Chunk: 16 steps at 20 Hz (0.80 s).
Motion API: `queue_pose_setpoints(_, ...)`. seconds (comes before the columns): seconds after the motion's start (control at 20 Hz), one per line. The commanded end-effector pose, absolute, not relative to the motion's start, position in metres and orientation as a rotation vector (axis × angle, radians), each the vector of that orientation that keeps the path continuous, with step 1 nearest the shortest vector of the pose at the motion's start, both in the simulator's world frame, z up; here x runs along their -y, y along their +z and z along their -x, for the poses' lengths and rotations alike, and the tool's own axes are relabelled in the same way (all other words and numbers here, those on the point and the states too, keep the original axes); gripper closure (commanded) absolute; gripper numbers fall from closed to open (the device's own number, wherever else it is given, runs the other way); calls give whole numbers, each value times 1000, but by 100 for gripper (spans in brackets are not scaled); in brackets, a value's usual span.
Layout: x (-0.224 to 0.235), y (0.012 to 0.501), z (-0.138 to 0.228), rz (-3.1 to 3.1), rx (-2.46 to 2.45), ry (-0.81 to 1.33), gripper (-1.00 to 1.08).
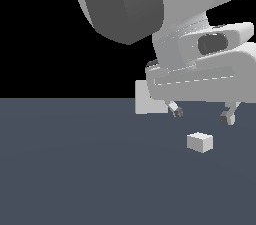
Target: Plug the charger into the wall socket.
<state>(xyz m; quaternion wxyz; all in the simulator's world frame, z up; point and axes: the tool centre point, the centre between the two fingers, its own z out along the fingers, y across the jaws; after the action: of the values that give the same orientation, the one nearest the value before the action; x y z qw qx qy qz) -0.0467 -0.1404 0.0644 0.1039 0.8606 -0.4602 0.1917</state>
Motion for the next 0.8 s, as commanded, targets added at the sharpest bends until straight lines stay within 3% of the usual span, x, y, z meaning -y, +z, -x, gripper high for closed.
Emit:
queue_pose_setpoints(0.0, 142, 63, 48, -2525, 1374, 572, -92)
queue_pose_setpoints(0.75, 142, 39, 49, -2525, 1377, 567, -92)
